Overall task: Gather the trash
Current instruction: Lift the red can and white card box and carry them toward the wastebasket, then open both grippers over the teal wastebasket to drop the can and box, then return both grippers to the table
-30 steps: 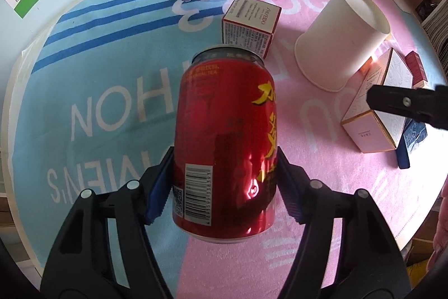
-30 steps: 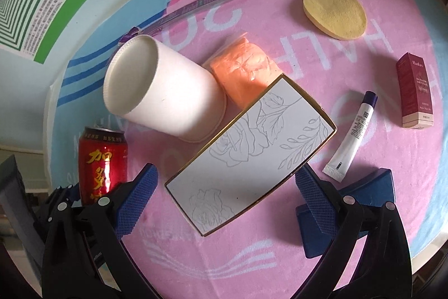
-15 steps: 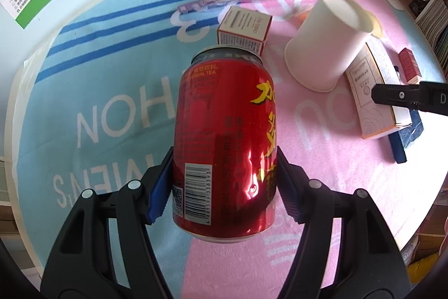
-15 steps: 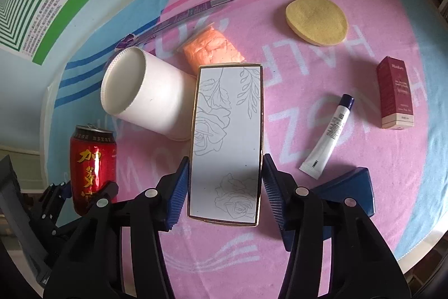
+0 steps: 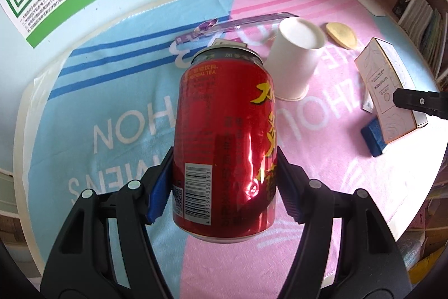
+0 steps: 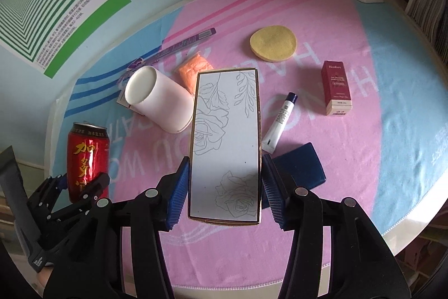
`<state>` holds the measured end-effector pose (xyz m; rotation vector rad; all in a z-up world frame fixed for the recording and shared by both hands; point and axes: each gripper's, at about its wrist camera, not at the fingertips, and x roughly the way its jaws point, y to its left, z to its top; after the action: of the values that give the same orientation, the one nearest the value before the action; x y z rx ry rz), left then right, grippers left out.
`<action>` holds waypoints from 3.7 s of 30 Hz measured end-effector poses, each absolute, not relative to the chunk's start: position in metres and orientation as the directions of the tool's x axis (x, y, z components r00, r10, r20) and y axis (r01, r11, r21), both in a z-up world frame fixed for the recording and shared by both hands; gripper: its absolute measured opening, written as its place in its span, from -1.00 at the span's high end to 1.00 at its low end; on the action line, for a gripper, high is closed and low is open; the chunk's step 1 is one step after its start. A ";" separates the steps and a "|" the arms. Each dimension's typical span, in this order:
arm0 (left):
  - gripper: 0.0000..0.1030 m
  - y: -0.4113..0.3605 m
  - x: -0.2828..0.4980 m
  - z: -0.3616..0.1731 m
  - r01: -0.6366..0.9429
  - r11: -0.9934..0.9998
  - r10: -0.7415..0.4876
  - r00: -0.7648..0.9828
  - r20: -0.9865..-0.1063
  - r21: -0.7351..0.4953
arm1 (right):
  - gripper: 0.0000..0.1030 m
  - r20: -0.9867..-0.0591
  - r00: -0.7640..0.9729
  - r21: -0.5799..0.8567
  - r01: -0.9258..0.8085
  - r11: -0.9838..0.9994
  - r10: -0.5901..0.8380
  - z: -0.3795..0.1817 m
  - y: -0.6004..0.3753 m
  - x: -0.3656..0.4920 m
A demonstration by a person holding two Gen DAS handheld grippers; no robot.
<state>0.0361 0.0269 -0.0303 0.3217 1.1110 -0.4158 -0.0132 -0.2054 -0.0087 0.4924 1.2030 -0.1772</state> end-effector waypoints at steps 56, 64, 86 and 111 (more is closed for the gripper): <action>-0.24 -0.175 -0.437 -0.097 0.996 -0.091 -0.203 -0.012 -0.979 0.007 | -0.01 -0.957 0.290 0.286 0.946 0.154 0.001 -0.092 -0.218 -0.591; -0.24 -0.193 -0.470 -0.138 0.983 -0.178 -0.088 -0.067 -0.994 -0.050 | -0.01 -0.947 0.316 0.320 0.946 0.060 0.066 -0.130 -0.211 -0.618; -0.87 -0.198 -0.472 -0.185 0.984 -0.160 0.013 -0.080 -0.997 -0.081 | -0.64 -0.938 0.346 0.344 0.937 -0.053 0.028 -0.133 -0.217 -0.657; -0.88 -0.157 -0.344 -0.081 0.975 0.195 -0.205 0.147 -0.968 0.106 | -0.77 -0.936 0.353 0.327 0.878 0.349 -0.012 -0.070 -0.231 -0.535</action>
<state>-0.3439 -0.1566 -0.0810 0.9751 1.0388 -1.0794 -0.5353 -0.2308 -0.0695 1.0484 1.0434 -0.7387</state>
